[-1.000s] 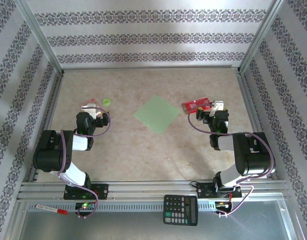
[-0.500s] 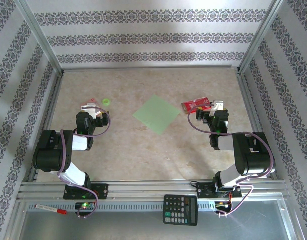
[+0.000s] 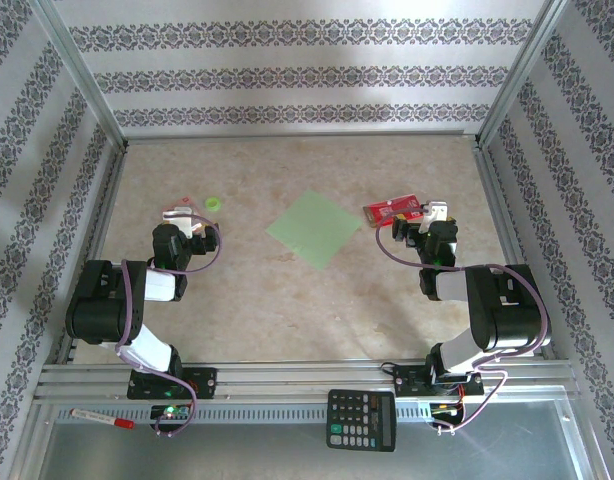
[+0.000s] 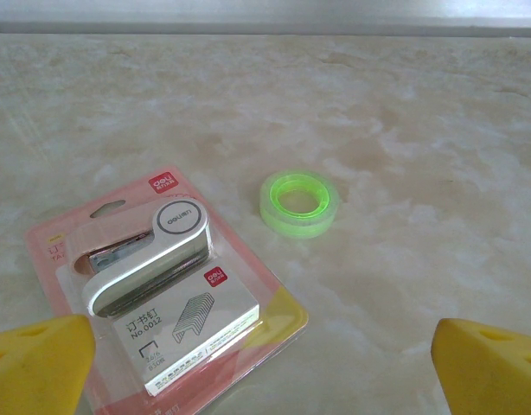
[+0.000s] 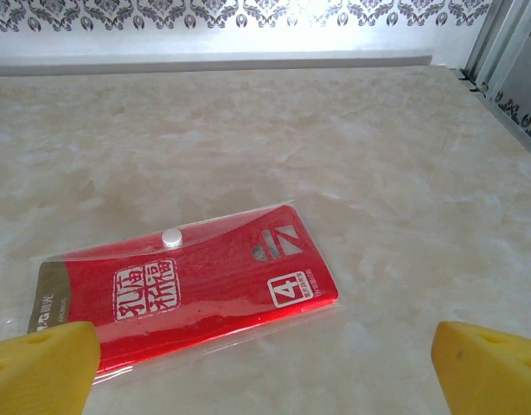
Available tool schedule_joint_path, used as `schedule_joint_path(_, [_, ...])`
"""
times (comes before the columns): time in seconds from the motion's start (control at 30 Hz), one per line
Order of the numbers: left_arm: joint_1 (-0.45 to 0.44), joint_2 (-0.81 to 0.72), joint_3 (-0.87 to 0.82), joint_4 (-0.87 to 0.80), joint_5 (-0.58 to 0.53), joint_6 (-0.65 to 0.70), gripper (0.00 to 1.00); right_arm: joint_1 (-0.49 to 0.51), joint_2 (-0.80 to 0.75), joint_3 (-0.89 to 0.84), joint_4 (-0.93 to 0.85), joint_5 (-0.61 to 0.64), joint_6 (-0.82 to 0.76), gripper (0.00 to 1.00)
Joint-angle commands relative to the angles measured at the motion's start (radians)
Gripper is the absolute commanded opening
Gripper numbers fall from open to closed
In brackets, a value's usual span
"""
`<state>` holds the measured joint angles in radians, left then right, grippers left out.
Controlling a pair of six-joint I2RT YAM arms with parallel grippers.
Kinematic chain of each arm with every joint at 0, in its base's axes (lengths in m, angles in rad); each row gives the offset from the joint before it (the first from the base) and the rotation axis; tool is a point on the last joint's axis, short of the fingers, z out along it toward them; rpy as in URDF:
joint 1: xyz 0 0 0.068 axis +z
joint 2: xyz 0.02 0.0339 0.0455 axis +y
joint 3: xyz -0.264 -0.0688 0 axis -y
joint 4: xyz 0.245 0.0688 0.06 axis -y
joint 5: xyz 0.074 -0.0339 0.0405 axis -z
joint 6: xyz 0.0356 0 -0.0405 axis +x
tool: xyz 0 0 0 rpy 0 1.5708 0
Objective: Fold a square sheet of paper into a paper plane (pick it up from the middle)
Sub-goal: Move the square sheet of paper to the center of the table.
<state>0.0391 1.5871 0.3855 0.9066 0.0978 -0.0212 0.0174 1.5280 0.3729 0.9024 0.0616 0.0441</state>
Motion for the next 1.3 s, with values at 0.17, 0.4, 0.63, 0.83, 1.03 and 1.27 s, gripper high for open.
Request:
schedule_joint_path(0.17, [-0.010, 0.004, 0.008, 0.029, -0.009, 0.017, 1.00, 0.005, -0.014, 0.006, 0.031, 0.012, -0.006, 0.98])
schedule_joint_path(0.4, [-0.007, -0.227, 0.047, -0.245, -0.247, -0.080, 1.00, -0.030, -0.415, 0.088, -0.405, 0.127, 0.181, 0.98])
schedule_joint_path(0.63, [0.021, -0.398, 0.236, -0.798, -0.156, -0.471, 1.00, -0.065, -0.634, 0.209, -0.886, 0.035, 0.403, 0.93])
schedule_joint_path(0.83, [-0.071, -0.365, 0.419, -1.160, 0.005, -0.539, 1.00, 0.013, -0.544, 0.373, -1.194, -0.109, 0.465, 0.91])
schedule_joint_path(1.03, [-0.196, -0.303, 0.591, -1.391, -0.231, -0.489, 1.00, 0.100, -0.398, 0.559, -1.500, 0.076, 0.428, 0.98])
schedule_joint_path(1.27, [-0.183, -0.381, 0.466, -1.245, -0.149, -0.431, 1.00, -0.043, -0.477, 0.420, -1.348, -0.267, 0.430, 0.98])
